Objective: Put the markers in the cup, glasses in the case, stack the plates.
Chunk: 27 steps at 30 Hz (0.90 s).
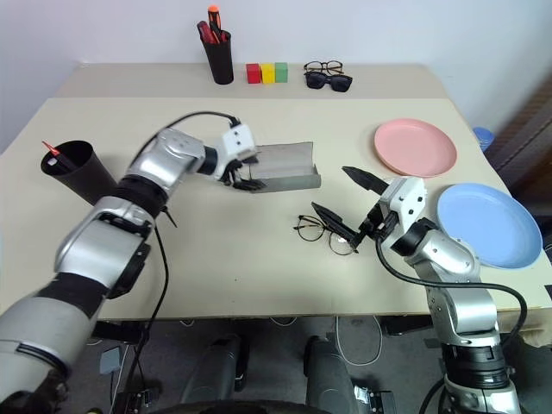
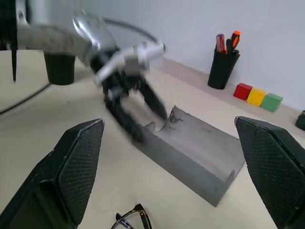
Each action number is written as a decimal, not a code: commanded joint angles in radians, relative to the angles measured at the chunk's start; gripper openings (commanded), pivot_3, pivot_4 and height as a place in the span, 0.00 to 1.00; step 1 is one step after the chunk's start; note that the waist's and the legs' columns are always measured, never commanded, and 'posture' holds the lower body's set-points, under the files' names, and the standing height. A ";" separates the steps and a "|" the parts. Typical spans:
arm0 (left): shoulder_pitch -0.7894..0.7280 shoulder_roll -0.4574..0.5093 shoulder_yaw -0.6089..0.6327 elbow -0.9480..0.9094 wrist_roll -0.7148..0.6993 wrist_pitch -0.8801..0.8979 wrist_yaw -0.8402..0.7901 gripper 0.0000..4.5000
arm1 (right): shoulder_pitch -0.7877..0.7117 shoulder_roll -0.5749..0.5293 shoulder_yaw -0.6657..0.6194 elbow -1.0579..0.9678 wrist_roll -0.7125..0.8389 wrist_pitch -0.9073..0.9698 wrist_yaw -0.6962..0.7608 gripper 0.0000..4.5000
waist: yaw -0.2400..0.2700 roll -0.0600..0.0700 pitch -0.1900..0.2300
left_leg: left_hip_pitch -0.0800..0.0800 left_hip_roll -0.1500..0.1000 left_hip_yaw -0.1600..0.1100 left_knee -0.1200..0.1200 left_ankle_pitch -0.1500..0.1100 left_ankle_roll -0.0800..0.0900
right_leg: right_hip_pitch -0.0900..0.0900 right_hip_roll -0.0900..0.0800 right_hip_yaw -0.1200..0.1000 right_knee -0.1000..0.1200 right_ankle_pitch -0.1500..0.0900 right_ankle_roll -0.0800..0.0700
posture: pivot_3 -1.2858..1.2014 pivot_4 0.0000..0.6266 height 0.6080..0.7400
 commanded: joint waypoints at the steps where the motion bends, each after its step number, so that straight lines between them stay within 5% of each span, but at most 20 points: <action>1: -0.058 -0.021 0.007 0.038 0.043 -0.048 -0.028 0.80 | 0.026 -0.011 -0.045 -0.057 0.005 -0.005 -0.024 1.00 | -0.002 0.000 0.000 | -0.001 0.000 0.000 0.000 0.000 0.000 | -0.001 0.000 0.000 0.000 0.000 0.000 | 0.52 0.24 1.00; 4: -0.066 -0.032 0.017 0.057 0.062 -0.051 -0.043 0.80 | 0.039 -0.011 -0.048 -0.065 0.002 -0.010 -0.033 1.00 | -0.005 0.000 0.000 | -0.001 0.000 0.000 0.000 0.000 0.000 | -0.002 0.001 0.000 0.002 0.000 0.000 | 0.52 0.24 1.00; 11: -0.083 -0.055 0.048 0.071 0.076 -0.035 -0.029 0.04 | 0.046 -0.012 -0.049 -0.056 0.002 -0.020 -0.037 1.00 | -0.002 0.000 0.000 | -0.001 0.000 -0.001 0.003 0.000 0.000 | -0.001 0.001 0.000 0.003 0.000 0.000 | 0.52 0.24 1.00; 21: -0.062 -0.036 0.097 0.004 0.042 -0.007 -0.179 0.02 | 0.026 -0.019 -0.044 -0.037 0.000 -0.019 -0.029 1.00 | -0.002 0.000 0.000 | -0.001 0.000 -0.001 0.003 0.000 0.000 | -0.001 0.001 0.000 0.003 0.000 0.000 | 0.52 0.24 1.00; 27: 0.089 0.061 0.075 -0.290 0.010 0.116 -0.376 0.02 | 0.047 -0.021 -0.051 -0.027 -0.005 -0.026 -0.025 1.00 | -0.012 0.001 0.000 | 0.000 0.000 -0.001 0.002 0.000 0.000 | -0.001 0.001 0.000 0.005 0.000 0.000 | 0.52 0.24 1.00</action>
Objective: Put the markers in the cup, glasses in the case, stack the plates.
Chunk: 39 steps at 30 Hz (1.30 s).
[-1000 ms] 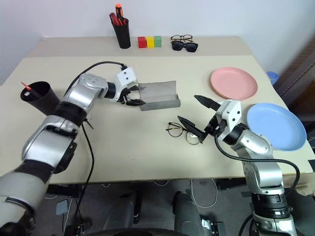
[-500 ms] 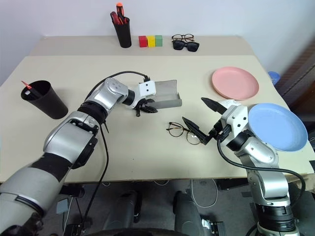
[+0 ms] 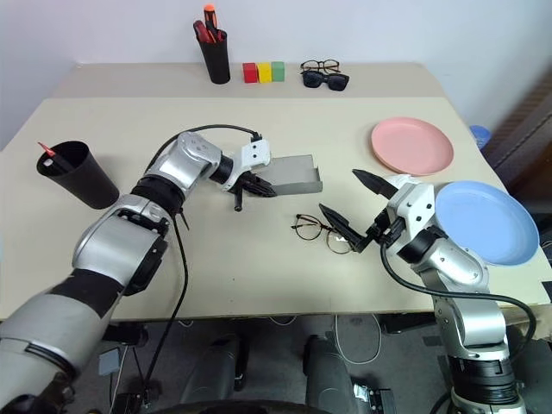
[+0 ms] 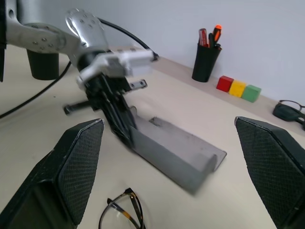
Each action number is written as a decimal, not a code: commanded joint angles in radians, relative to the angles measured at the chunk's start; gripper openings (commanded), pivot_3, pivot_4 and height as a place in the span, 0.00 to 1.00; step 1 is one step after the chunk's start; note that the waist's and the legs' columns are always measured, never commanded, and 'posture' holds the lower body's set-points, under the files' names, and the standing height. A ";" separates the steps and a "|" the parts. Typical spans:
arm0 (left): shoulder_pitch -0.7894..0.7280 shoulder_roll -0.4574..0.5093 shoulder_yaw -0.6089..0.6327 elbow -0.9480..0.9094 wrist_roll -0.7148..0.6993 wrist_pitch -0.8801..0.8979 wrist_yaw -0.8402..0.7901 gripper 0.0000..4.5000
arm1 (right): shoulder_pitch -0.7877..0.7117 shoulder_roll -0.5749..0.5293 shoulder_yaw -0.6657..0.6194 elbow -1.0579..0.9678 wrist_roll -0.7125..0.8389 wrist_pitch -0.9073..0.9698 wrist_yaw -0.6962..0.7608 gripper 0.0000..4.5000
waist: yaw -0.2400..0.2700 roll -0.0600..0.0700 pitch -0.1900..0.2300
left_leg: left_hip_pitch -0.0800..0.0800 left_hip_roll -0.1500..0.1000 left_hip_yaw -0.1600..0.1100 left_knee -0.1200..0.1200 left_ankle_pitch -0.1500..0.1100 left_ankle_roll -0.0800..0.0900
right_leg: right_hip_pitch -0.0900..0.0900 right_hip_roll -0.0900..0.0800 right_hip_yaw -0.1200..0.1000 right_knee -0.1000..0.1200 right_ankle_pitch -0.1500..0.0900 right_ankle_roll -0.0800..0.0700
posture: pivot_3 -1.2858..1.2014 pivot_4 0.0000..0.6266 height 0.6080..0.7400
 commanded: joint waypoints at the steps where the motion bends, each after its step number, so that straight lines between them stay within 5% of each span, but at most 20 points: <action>1: 0.094 0.051 -0.002 -0.230 -0.032 0.106 -0.084 0.02 | 0.012 -0.012 -0.030 -0.007 -0.006 -0.022 0.004 1.00 | -0.002 0.000 0.000 | 0.000 0.000 0.000 0.000 0.000 0.000 | 0.000 0.000 0.000 0.001 0.000 0.000 | 0.52 0.24 1.00; 14: 0.330 0.105 -0.025 -0.712 -0.048 0.368 0.000 0.02 | 0.079 -0.022 -0.019 0.010 -0.053 -0.020 0.027 1.00 | 0.005 0.000 0.000 | 0.001 0.000 -0.001 0.011 0.000 0.000 | 0.001 0.000 0.000 0.011 -0.001 0.000 | 0.52 0.24 1.00; 18: 0.342 0.102 -0.032 -0.740 -0.053 0.380 0.038 0.29 | 0.089 -0.031 -0.024 0.021 -0.055 -0.022 0.046 1.00 | 0.005 0.000 0.000 | 0.001 0.000 -0.001 0.011 0.000 0.000 | 0.001 0.000 0.000 0.011 -0.001 0.000 | 0.52 0.24 1.00; 21: 0.342 0.092 -0.018 -0.752 -0.070 0.420 0.073 0.63 | 0.095 -0.049 -0.023 0.044 -0.058 -0.027 0.077 1.00 | 0.005 0.000 0.000 | 0.001 0.000 -0.001 0.011 0.000 0.000 | 0.001 0.000 0.000 0.011 -0.001 0.000 | 0.52 0.24 1.00; 26: 0.342 0.114 -0.010 -0.803 -0.101 0.463 0.093 0.63 | 0.068 -0.099 0.009 0.122 -0.101 -0.061 0.150 1.00 | 0.003 0.000 0.000 | 0.001 0.000 -0.001 0.012 0.000 0.000 | 0.001 0.000 0.000 0.012 -0.001 0.000 | 0.52 0.24 1.00; 31: 0.401 0.124 0.128 -0.910 -0.204 0.389 0.181 0.63 | -0.010 -0.145 0.072 0.259 -0.142 -0.099 0.253 1.00 | -0.006 0.000 0.000 | 0.002 0.000 -0.001 0.012 0.000 0.001 | 0.001 0.000 0.000 0.012 -0.001 0.000 | 0.52 0.24 1.00; 39: 0.702 0.326 0.218 -1.267 -0.372 0.422 0.107 0.63 | -0.221 -0.074 0.202 0.545 -0.211 -0.189 0.348 1.00 | -0.025 0.001 0.000 | 0.006 0.001 -0.001 0.010 0.000 0.001 | 0.003 0.000 0.001 0.014 -0.001 0.001 | 0.52 0.24 1.00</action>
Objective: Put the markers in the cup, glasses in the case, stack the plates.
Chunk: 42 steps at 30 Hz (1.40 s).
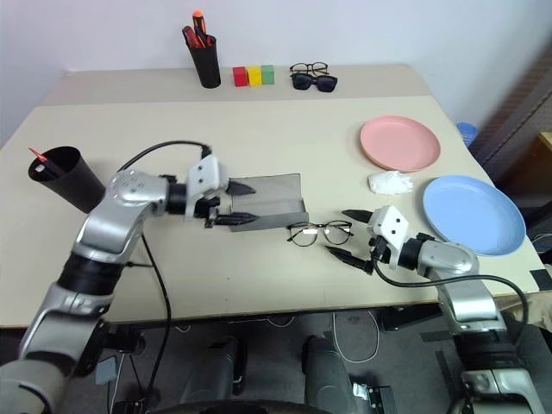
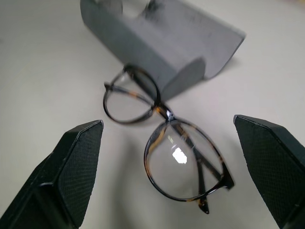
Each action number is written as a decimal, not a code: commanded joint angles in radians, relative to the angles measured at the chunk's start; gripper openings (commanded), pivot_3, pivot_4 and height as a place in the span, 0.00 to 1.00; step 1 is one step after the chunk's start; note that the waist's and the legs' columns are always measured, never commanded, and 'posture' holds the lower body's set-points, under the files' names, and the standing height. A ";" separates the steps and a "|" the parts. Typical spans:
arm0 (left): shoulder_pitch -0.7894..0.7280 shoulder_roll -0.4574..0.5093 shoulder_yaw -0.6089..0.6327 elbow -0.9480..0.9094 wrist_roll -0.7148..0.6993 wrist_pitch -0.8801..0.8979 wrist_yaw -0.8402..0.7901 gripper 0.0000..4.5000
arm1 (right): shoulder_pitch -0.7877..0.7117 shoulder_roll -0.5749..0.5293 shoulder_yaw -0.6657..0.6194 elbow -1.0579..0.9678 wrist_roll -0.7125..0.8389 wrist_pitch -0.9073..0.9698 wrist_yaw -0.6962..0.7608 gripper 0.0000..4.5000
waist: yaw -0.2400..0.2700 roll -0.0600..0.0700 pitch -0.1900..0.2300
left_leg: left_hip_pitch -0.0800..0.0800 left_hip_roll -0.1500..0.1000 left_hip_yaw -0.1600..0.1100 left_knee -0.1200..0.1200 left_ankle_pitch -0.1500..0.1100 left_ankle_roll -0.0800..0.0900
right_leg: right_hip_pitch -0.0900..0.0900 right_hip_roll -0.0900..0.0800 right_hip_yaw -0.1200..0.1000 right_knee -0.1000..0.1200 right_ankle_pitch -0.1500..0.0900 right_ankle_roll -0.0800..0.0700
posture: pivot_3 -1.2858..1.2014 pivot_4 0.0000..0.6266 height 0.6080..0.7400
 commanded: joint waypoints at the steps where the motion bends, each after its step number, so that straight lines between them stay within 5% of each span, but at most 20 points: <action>1: 0.068 0.069 0.037 -0.149 -0.109 0.077 -0.048 0.63 | -0.073 0.027 0.029 0.057 -0.014 -0.041 0.033 1.00 | 0.001 0.001 0.000 | 0.000 0.000 0.000 0.000 0.000 0.000 | 0.000 0.000 0.000 0.000 0.000 0.000 | 0.52 0.24 1.00; 33: 0.228 0.230 0.108 -0.273 -0.234 0.137 0.119 0.63 | -0.201 -0.007 0.072 0.247 -0.045 0.007 0.209 1.00 | 0.003 0.001 0.000 | 0.003 0.000 0.001 0.000 0.000 0.000 | 0.003 -0.001 0.000 -0.001 0.000 0.000 | 0.52 0.24 1.00; 36: 0.237 0.234 0.112 -0.280 -0.240 0.142 0.130 0.64 | -0.204 0.000 0.072 0.258 -0.048 0.011 0.210 0.80 | 0.004 0.001 0.000 | 0.003 0.000 0.001 0.000 0.000 0.000 | 0.003 -0.001 0.000 -0.001 0.000 0.000 | 0.52 0.24 1.00; 42: 0.259 0.242 0.118 -0.295 -0.248 0.142 0.152 0.64 | -0.197 -0.005 0.065 0.269 -0.049 0.014 0.211 0.15 | 0.000 -0.001 -0.001 | 0.005 0.000 0.001 0.000 0.000 0.000 | 0.004 -0.001 0.000 -0.001 0.000 0.000 | 0.52 0.24 1.00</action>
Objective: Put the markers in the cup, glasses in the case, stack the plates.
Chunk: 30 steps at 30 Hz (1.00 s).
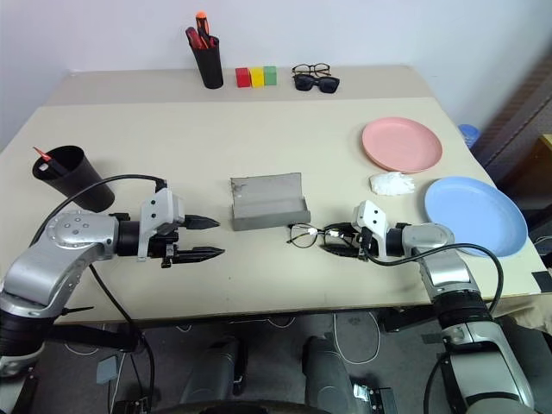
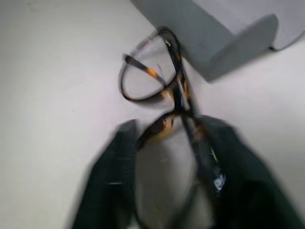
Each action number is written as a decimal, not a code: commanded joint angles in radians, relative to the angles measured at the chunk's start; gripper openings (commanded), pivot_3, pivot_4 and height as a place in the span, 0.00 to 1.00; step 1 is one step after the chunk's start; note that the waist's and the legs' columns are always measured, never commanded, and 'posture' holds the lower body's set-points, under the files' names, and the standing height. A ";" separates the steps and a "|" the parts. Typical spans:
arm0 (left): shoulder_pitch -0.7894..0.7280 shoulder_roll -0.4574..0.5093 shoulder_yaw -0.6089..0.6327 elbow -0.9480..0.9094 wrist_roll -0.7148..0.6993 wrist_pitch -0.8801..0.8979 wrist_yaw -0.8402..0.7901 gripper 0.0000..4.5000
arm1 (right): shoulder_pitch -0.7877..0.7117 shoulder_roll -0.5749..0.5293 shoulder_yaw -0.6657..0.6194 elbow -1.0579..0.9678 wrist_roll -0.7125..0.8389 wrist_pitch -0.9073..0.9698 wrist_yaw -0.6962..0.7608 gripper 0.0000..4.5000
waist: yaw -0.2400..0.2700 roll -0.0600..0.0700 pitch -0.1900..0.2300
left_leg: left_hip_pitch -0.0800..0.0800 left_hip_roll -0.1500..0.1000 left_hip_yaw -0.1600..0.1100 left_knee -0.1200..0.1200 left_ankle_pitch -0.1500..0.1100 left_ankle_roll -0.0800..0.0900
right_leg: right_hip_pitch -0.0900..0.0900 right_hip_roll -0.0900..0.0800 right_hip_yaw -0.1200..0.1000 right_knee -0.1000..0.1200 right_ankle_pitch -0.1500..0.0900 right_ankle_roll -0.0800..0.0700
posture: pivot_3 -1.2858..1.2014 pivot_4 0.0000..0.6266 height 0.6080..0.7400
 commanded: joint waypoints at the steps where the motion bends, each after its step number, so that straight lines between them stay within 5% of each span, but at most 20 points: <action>1: 0.006 0.014 0.031 -0.044 -0.013 -0.009 0.016 0.64 | 0.011 -0.008 -0.010 0.010 -0.013 0.006 -0.017 0.04 | -0.001 -0.001 -0.001 | 0.001 0.000 0.000 0.000 0.000 0.000 | 0.001 0.000 0.000 0.000 0.000 0.000 | 0.52 0.24 1.00; 12: 0.034 0.007 0.040 -0.036 -0.023 -0.029 0.042 0.64 | 0.128 -0.108 -0.109 -0.292 0.168 0.232 0.027 0.01 | 0.007 -0.001 -0.001 | 0.000 0.000 0.000 0.000 0.000 0.000 | 0.002 -0.001 0.000 -0.002 0.000 0.000 | 0.52 0.24 1.00; 17: 0.105 -0.003 0.099 -0.064 -0.071 -0.067 0.029 0.64 | 0.036 -0.141 -0.146 -0.402 0.288 0.362 0.050 0.01 | -0.006 0.001 0.000 | 0.000 0.001 0.001 -0.001 0.000 0.000 | -0.001 0.000 0.000 0.000 0.000 -0.001 | 0.52 0.24 1.00; 30: 0.224 0.038 0.161 -0.170 -0.113 -0.051 0.051 0.64 | -0.440 0.230 0.072 0.290 -0.060 -0.192 -0.031 0.01 | -0.017 0.001 0.001 | -0.001 0.000 0.001 -0.005 0.000 0.000 | -0.002 -0.001 0.000 -0.003 -0.001 -0.001 | 0.52 0.24 1.00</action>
